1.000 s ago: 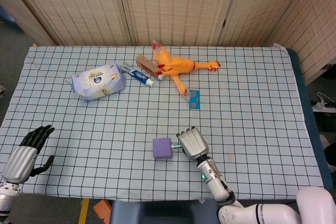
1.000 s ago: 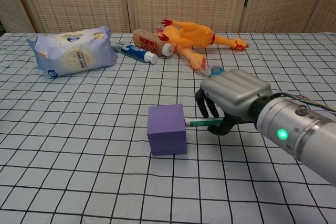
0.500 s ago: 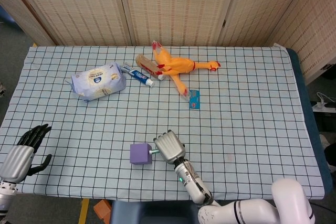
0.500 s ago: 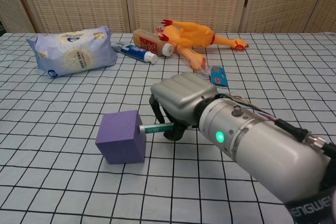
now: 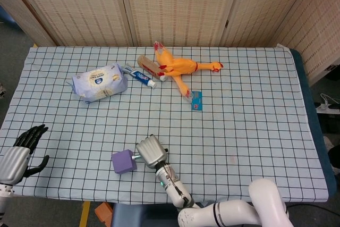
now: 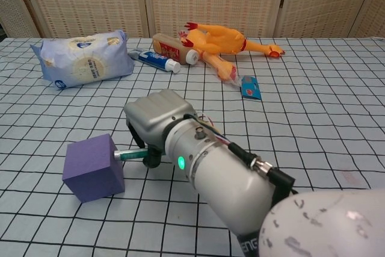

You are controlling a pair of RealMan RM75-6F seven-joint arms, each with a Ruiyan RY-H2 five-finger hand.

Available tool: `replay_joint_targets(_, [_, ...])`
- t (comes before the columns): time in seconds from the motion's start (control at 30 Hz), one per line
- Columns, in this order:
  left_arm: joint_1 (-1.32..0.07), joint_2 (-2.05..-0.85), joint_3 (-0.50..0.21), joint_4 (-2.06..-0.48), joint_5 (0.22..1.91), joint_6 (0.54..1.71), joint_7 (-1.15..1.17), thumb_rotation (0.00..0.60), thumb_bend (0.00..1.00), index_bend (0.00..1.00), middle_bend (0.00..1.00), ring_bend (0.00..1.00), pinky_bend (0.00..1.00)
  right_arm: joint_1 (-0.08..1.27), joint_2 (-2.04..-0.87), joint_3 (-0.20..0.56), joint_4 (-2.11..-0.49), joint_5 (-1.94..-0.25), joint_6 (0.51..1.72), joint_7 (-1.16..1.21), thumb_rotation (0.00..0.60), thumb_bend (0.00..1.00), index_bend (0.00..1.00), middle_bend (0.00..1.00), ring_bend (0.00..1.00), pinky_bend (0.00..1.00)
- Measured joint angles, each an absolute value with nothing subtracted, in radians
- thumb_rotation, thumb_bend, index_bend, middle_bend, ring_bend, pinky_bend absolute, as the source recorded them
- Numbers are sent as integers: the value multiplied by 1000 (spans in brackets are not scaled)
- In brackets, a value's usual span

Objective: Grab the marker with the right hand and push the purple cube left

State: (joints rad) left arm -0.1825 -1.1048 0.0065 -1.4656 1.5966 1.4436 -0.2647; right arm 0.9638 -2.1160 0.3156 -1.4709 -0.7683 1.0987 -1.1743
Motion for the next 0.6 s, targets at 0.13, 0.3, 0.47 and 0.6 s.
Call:
replay_joint_targets(0.13, [-183,-1104,4,-1465,1592,1442,-267,600,442,0,0,0,100,1002,-2153,334,-1431,-746,1089,-1178,600,365,991,734,524,494])
replay_joint_targets(0.3, [-183,-1103,2,-1464,1587,1441,-272,600,441,0,0,0,100,1058,-2211,366,-1362,-717,1069,-1177,600,366,991,734,527,494])
replay_joint_targets(0.47, [-184,-1102,1,-1460,1587,1439,-279,600,442,0,0,0,100,1112,-2262,400,-1295,-702,1048,-1159,600,368,991,735,531,494])
replay_joint_targets(0.6, [-184,-1101,1,-1459,1587,1439,-280,600,442,0,0,0,100,1150,-2268,409,-1277,-681,1040,-1137,600,368,992,735,531,494])
